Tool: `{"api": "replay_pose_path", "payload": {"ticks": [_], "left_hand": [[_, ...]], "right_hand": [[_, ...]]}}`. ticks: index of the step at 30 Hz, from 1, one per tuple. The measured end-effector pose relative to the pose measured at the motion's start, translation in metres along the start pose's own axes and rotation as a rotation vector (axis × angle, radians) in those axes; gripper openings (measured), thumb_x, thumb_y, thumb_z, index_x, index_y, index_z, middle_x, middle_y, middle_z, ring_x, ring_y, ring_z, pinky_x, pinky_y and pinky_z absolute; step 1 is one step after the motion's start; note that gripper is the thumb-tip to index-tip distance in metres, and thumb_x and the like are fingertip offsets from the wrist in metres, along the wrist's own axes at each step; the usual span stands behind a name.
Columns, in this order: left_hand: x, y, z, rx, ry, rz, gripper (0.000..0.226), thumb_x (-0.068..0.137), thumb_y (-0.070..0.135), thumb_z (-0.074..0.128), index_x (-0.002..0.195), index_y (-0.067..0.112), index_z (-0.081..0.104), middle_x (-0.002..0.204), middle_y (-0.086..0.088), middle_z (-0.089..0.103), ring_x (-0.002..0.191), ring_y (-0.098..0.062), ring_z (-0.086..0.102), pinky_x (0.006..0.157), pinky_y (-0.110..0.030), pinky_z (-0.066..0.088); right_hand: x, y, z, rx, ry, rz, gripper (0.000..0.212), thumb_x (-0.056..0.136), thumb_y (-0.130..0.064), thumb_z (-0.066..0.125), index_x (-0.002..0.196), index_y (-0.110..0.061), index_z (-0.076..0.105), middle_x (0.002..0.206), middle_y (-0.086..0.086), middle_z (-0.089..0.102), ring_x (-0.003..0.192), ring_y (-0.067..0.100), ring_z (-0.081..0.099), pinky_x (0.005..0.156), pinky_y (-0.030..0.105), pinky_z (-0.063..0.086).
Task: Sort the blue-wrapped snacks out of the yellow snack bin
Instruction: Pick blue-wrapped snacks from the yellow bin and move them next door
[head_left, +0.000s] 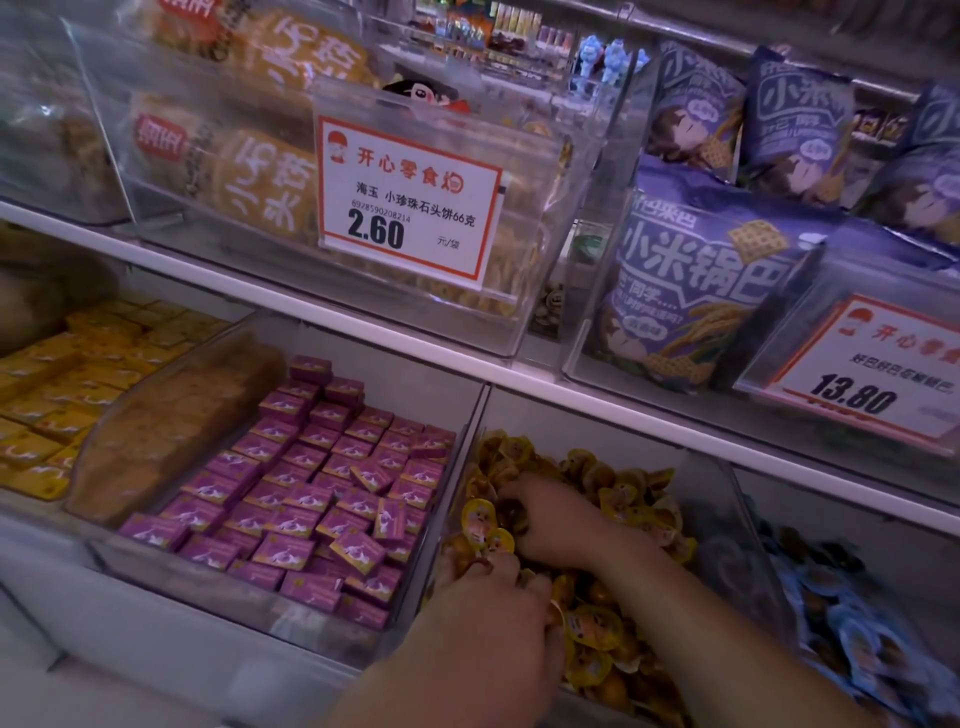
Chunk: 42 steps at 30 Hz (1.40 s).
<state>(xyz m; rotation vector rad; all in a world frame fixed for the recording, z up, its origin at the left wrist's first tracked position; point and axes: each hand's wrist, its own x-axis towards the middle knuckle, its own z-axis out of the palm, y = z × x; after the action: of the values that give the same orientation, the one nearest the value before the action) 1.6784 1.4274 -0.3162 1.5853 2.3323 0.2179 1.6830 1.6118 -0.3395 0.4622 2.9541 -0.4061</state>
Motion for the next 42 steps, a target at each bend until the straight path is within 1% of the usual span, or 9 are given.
{"api": "replay_pose_path", "payload": {"ticks": [3,14,20,23,27,32,35,38,42], "left_hand": [[0.0,0.0,0.0,-0.011,0.011,0.002,0.046,0.097,0.047,0.036,0.135,0.022,0.045,0.137,-0.007,0.042,0.125,-0.029,0.045,0.118,-0.054,0.011],[-0.001,0.003,-0.004,-0.042,0.0,-0.017,0.039,0.097,0.044,0.037,0.125,0.019,0.049,0.133,-0.01,0.042,0.12,-0.031,0.048,0.118,-0.058,0.013],[-0.002,0.002,-0.005,-0.033,0.0,-0.011,0.039,0.096,0.044,0.039,0.125,0.019,0.048,0.129,-0.009,0.044,0.12,-0.032,0.047,0.117,-0.057,0.014],[-0.001,-0.002,-0.004,-0.031,0.011,0.016,0.04,0.094,0.046,0.037,0.125,0.021,0.048,0.127,-0.007,0.046,0.117,-0.031,0.05,0.116,-0.058,0.018],[0.001,-0.006,-0.001,-0.03,0.039,0.037,0.044,0.089,0.052,0.035,0.121,0.026,0.051,0.122,-0.004,0.051,0.113,-0.029,0.055,0.113,-0.056,0.026],[0.009,-0.003,0.001,-0.066,0.155,0.0,0.053,0.086,0.063,0.026,0.116,0.03,0.055,0.118,0.002,0.054,0.112,-0.025,0.055,0.108,-0.048,0.033],[0.019,-0.004,-0.001,-0.078,0.275,0.005,0.052,0.088,0.061,0.027,0.117,0.03,0.056,0.117,0.004,0.055,0.109,-0.023,0.056,0.101,-0.041,0.04],[0.04,-0.005,-0.007,-0.194,0.283,0.035,0.044,0.09,0.056,0.035,0.115,0.028,0.057,0.114,0.001,0.057,0.105,-0.022,0.059,0.091,-0.038,0.048],[0.084,0.005,-0.001,-0.414,0.17,-0.021,0.038,0.093,0.051,0.049,0.117,0.024,0.058,0.114,-0.003,0.065,0.106,-0.022,0.062,0.089,-0.037,0.051]], "right_hand": [[-0.003,-0.005,0.001,-0.072,0.017,-0.081,0.043,0.075,-0.04,0.07,0.116,-0.03,0.062,0.113,-0.002,0.067,0.105,0.02,0.06,0.086,0.036,0.053],[-0.002,-0.014,0.003,0.092,-0.012,-0.101,0.043,0.072,-0.038,0.068,0.112,-0.027,0.06,0.11,0.005,0.065,0.102,0.022,0.06,0.086,0.04,0.051],[-0.004,-0.009,0.002,0.296,0.082,-0.016,0.004,0.085,-0.018,0.07,0.086,-0.015,0.068,0.083,0.003,0.068,0.079,0.012,0.063,0.077,0.037,0.052],[-0.009,-0.001,-0.023,0.423,0.219,0.176,0.024,0.088,-0.032,0.071,0.075,-0.013,0.066,0.071,-0.003,0.066,0.064,0.002,0.059,0.067,0.03,0.049],[-0.03,0.012,-0.067,0.555,0.208,0.406,0.017,0.082,-0.037,0.072,0.096,-0.027,0.069,0.081,-0.005,0.072,0.066,0.005,0.065,0.064,0.021,0.051],[-0.075,0.023,-0.085,0.02,0.072,0.355,0.09,0.08,-0.038,0.073,0.153,-0.033,0.02,0.115,-0.005,0.057,0.093,0.011,0.06,0.071,0.021,0.05],[-0.104,0.027,-0.082,-0.154,0.133,0.263,0.089,0.086,-0.041,0.063,0.154,-0.041,0.006,0.103,-0.011,0.05,0.087,0.009,0.053,0.061,0.016,0.035],[-0.134,0.032,-0.067,-0.176,0.364,0.196,0.066,0.089,-0.038,0.058,0.15,-0.04,0.032,0.124,-0.004,0.054,0.107,0.016,0.058,0.078,0.018,0.038],[-0.157,0.027,-0.041,-0.151,0.568,0.093,0.04,0.084,-0.033,0.054,0.122,-0.029,0.065,0.114,-0.003,0.059,0.09,0.02,0.067,0.071,0.03,0.058]]}}
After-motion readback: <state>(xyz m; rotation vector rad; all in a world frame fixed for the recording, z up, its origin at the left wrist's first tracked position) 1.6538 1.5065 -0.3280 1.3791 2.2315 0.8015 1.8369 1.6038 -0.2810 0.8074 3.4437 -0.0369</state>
